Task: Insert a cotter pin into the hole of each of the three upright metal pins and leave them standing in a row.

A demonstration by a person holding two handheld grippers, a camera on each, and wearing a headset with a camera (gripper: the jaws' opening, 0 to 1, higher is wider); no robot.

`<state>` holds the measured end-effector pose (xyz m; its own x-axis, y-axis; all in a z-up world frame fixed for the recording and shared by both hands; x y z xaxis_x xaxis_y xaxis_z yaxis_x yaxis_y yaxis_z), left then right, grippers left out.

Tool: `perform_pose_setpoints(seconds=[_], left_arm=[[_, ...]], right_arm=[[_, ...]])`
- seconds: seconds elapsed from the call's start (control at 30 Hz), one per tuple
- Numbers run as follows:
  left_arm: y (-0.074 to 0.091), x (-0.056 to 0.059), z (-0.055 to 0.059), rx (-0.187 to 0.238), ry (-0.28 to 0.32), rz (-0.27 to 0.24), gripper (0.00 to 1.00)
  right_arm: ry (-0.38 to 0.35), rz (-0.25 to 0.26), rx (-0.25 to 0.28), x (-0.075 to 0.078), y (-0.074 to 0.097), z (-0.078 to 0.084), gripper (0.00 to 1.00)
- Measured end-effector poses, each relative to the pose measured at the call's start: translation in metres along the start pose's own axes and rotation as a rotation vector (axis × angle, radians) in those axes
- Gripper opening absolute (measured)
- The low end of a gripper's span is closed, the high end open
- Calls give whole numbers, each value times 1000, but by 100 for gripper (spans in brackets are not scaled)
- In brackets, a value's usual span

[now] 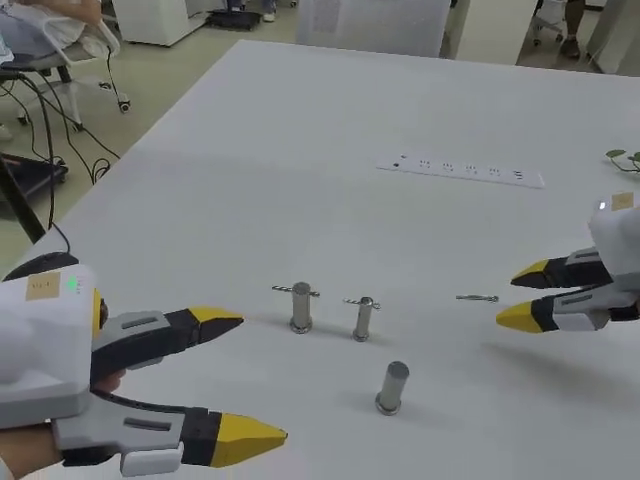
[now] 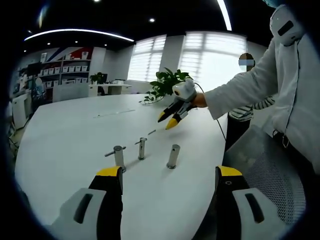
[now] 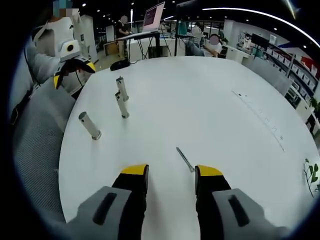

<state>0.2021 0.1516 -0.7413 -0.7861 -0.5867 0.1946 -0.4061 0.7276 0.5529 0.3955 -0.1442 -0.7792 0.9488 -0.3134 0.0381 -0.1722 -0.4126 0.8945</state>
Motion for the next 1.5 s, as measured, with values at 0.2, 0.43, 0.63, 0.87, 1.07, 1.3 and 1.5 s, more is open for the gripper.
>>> perform_pose_setpoints(seconds=[0.2,0.43,0.63,0.87,1.07,1.3,1.5], left_arm=[[2,0,3,-3,11,-7,75],[3,-1,4,-4,16,-12,75],[3,-2,5,-6,19,-14,75],[5,-2,6,-10,23,-19,75],[6,-2,8,-17,25,-21,75],[5,-2,7,-17,22,-19,75],[5,-2,7,-18,22,-18,75]], right_arm=[[80,0,-93,12,-14,-4,30],[144,-3,-149,20,-23,-12,24],[192,-22,-195,24,-32,-13,20],[223,-51,-227,26,-39,-11,15],[247,-80,-242,27,-41,-13,14],[279,-95,-261,26,-41,-14,12],[280,-92,-271,25,-41,-13,6]])
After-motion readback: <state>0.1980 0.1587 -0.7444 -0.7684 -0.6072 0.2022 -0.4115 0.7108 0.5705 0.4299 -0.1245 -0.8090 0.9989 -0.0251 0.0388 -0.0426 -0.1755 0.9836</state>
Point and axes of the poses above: the centre of the closed fingertips' face, and the gripper's own axes: y roughly backward along the fingers, x roughly to its right, z roughly out of its underside, the point moved 6 cm from there along y, roughly backward along the fingers, and after that the axes turned 15 degrees about -x, right-handed, at the moved point
